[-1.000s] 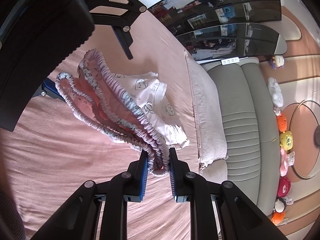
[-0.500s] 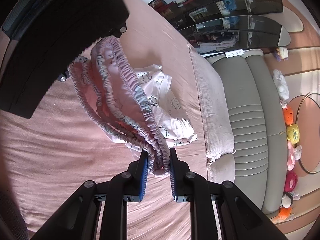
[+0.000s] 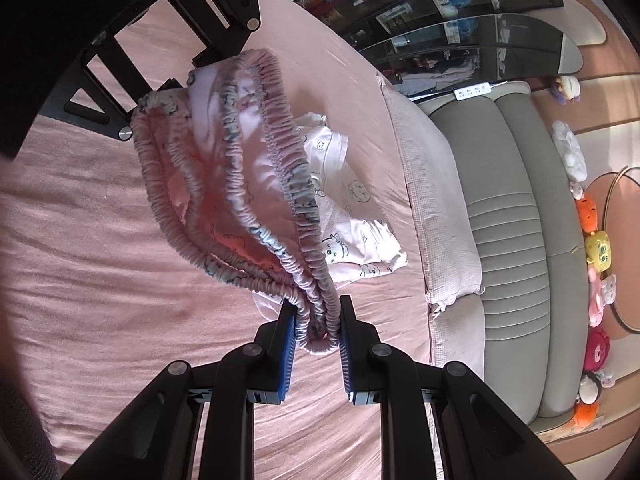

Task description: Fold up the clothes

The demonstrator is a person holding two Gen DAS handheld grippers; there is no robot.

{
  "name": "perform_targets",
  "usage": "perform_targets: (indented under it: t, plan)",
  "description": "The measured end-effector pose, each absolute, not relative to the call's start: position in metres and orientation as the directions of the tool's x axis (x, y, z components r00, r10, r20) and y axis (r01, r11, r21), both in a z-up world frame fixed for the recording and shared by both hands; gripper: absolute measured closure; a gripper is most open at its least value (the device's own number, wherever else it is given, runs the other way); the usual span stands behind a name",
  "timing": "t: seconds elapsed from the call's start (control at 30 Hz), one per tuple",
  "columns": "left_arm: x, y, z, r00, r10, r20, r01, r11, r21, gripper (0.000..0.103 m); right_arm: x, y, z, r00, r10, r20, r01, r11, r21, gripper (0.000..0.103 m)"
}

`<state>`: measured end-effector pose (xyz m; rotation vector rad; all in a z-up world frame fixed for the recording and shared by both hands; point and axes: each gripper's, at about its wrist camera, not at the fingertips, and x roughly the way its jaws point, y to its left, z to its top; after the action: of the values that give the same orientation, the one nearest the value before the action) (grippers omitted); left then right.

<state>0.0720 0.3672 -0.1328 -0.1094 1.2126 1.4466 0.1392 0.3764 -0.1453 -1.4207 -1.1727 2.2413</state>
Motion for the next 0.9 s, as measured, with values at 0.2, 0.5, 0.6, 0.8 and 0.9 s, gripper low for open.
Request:
perform_targets:
  t: [0.2, 0.5, 0.6, 0.8, 0.9]
  plan:
    - [0.059, 0.378, -0.124, -0.289, 0.645, -0.707, -0.845, 0.175, 0.505, 0.094, 0.137, 0.378, -0.143, -0.503, 0.577, -0.643, 0.198, -0.647, -0.736, 0.086]
    - [0.053, 0.386, -0.128, -0.317, 0.642, -0.698, -0.834, 0.162, 0.527, 0.094, 0.131, 0.386, -0.136, -0.507, 0.562, -0.654, 0.193, -0.665, -0.721, 0.086]
    - [0.052, 0.388, -0.128, -0.325, 0.642, -0.694, -0.832, 0.155, 0.533, 0.094, 0.129, 0.390, -0.134, -0.514, 0.560, -0.650, 0.196, -0.661, -0.725, 0.086]
    - [0.045, 0.400, -0.128, -0.349, 0.635, -0.689, -0.839, 0.116, 0.532, 0.094, 0.122, 0.399, -0.132, -0.528, 0.564, -0.636, 0.193, -0.649, -0.736, 0.086]
    - [0.039, 0.407, -0.130, -0.364, 0.627, -0.689, -0.842, 0.094, 0.531, 0.094, 0.115, 0.409, -0.131, -0.535, 0.562, -0.631, 0.186, -0.650, -0.737, 0.086]
